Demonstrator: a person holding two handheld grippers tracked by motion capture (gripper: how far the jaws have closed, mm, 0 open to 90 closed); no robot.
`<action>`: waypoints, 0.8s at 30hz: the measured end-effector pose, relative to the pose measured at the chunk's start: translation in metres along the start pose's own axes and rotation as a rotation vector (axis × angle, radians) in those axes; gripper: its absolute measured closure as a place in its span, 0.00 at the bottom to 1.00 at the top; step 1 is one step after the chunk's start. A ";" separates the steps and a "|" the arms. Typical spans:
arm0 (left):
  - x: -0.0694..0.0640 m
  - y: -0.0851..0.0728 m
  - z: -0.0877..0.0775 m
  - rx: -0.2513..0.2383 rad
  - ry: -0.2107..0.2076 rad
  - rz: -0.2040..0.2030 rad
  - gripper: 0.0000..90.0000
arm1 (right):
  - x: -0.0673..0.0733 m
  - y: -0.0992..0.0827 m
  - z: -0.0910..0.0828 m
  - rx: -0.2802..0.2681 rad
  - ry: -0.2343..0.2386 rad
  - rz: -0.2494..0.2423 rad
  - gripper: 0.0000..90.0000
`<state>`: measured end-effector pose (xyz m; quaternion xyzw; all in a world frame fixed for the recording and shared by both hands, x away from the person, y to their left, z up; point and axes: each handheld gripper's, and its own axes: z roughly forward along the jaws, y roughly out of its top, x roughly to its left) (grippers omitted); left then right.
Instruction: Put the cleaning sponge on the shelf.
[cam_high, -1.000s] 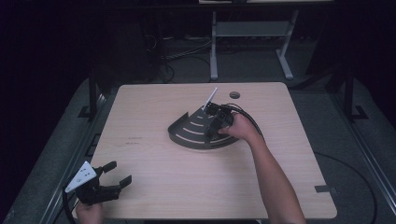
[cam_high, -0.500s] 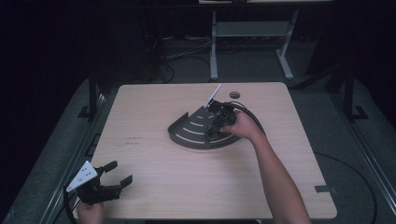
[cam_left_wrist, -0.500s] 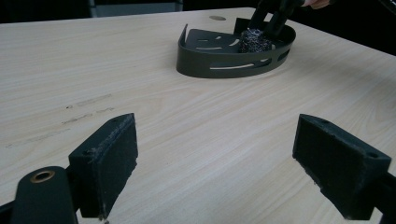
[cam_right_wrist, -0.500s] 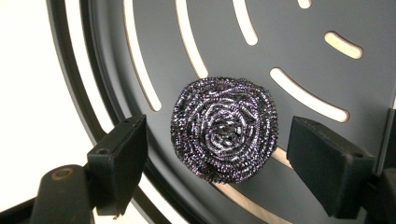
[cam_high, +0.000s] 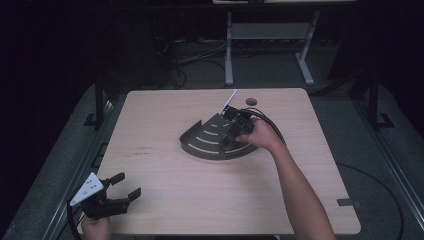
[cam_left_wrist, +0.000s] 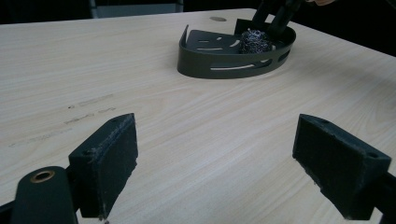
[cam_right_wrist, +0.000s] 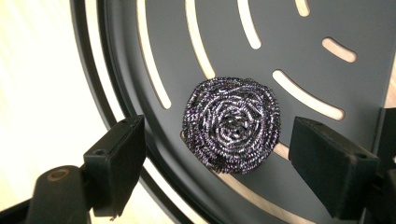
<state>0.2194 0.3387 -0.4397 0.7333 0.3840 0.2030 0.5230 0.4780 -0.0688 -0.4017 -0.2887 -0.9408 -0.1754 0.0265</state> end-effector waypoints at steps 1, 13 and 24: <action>0.000 0.000 0.000 0.001 0.000 -0.001 0.15 | 0.002 -0.002 -0.004 -0.007 -0.005 -0.004 0.20; -0.002 0.000 0.001 0.005 -0.004 0.002 0.15 | 0.011 -0.025 -0.032 -0.056 -0.019 -0.017 0.20; -0.002 0.000 0.001 0.008 -0.003 0.002 0.15 | 0.015 -0.057 -0.046 -0.075 -0.034 -0.010 0.20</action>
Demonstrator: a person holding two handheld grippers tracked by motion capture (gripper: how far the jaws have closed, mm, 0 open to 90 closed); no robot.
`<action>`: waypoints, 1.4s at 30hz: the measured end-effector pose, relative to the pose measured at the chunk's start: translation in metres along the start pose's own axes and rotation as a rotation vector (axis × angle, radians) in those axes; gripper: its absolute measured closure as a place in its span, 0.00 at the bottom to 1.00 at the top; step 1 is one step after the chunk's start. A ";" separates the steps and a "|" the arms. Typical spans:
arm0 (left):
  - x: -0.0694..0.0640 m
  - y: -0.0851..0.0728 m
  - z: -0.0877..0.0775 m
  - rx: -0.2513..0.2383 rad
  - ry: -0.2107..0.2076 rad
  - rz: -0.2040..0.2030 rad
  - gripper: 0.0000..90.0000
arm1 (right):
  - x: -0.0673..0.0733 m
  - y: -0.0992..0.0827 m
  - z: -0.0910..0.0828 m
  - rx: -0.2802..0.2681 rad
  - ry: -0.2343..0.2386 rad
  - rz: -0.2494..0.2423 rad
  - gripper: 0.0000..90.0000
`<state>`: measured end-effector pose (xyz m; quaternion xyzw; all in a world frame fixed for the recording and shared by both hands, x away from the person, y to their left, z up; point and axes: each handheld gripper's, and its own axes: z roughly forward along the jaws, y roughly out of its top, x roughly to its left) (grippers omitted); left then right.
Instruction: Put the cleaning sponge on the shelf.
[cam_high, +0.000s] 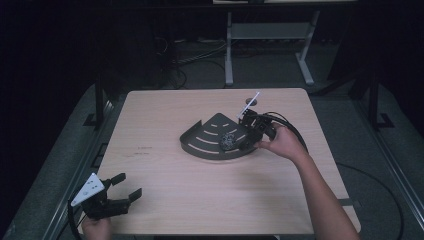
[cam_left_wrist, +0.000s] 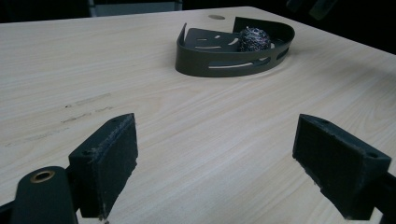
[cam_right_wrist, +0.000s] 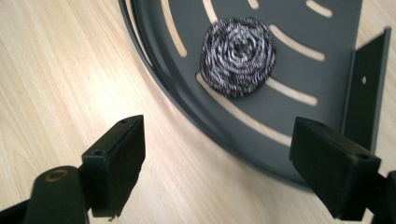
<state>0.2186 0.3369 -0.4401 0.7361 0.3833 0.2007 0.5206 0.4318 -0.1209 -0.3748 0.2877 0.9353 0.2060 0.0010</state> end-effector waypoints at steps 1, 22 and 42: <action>0.000 0.000 0.000 0.000 0.000 0.001 0.15 | 0.000 -0.003 -0.001 -0.002 0.001 0.003 0.20; -0.001 0.000 0.001 0.007 -0.001 0.006 0.15 | 0.005 -0.062 -0.015 -0.025 -0.014 0.046 0.20; -0.002 0.000 0.003 0.014 -0.004 0.011 0.15 | 0.023 -0.124 -0.006 -0.044 -0.010 0.088 0.19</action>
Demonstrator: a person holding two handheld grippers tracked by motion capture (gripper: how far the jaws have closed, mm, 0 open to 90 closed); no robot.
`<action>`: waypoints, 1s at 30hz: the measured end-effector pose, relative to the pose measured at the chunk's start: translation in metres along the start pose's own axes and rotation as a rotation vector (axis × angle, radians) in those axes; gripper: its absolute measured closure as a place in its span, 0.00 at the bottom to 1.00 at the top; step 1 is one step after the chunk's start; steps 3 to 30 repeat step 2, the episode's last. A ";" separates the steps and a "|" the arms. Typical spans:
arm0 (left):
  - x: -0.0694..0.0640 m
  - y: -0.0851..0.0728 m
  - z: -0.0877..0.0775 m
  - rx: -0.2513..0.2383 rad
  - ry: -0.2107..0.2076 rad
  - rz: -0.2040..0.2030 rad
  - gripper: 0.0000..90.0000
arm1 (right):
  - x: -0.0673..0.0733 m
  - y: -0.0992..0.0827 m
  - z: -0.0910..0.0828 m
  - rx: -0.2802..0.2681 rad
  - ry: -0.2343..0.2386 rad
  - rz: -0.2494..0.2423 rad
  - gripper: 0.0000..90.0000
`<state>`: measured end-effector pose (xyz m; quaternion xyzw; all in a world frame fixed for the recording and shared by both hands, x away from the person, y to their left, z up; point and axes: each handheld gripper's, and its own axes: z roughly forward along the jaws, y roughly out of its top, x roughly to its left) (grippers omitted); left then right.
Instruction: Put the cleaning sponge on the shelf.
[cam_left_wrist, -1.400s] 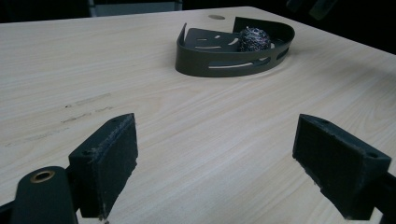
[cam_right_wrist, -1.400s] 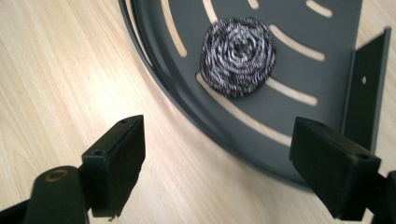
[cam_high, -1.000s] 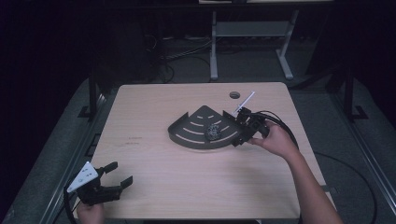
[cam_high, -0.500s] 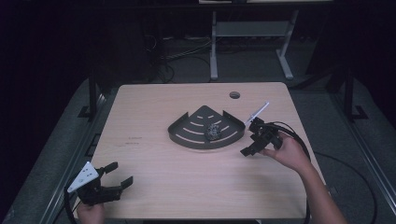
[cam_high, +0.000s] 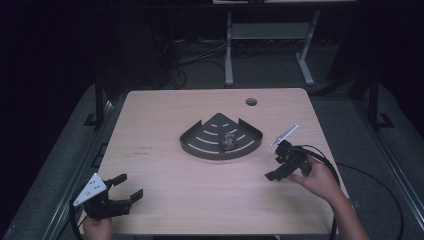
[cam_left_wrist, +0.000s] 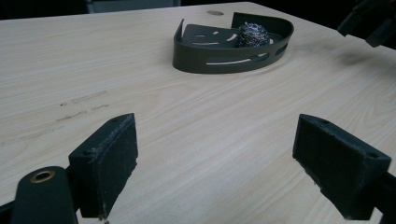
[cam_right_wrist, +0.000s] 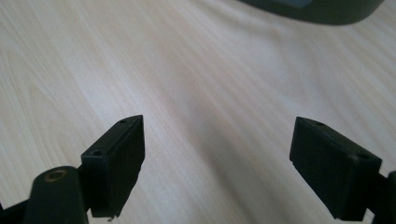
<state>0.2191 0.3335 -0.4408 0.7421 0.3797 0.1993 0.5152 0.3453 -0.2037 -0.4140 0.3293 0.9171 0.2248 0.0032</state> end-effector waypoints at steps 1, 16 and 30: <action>0.000 0.000 0.000 0.000 0.001 0.000 0.15 | 0.002 -0.002 0.000 -0.006 0.005 -0.004 0.19; 0.000 0.000 0.000 0.000 0.001 0.000 0.15 | 0.002 -0.002 0.000 -0.006 0.005 -0.004 0.19; 0.000 0.000 0.000 0.000 0.001 0.000 0.15 | 0.002 -0.002 0.000 -0.006 0.005 -0.004 0.19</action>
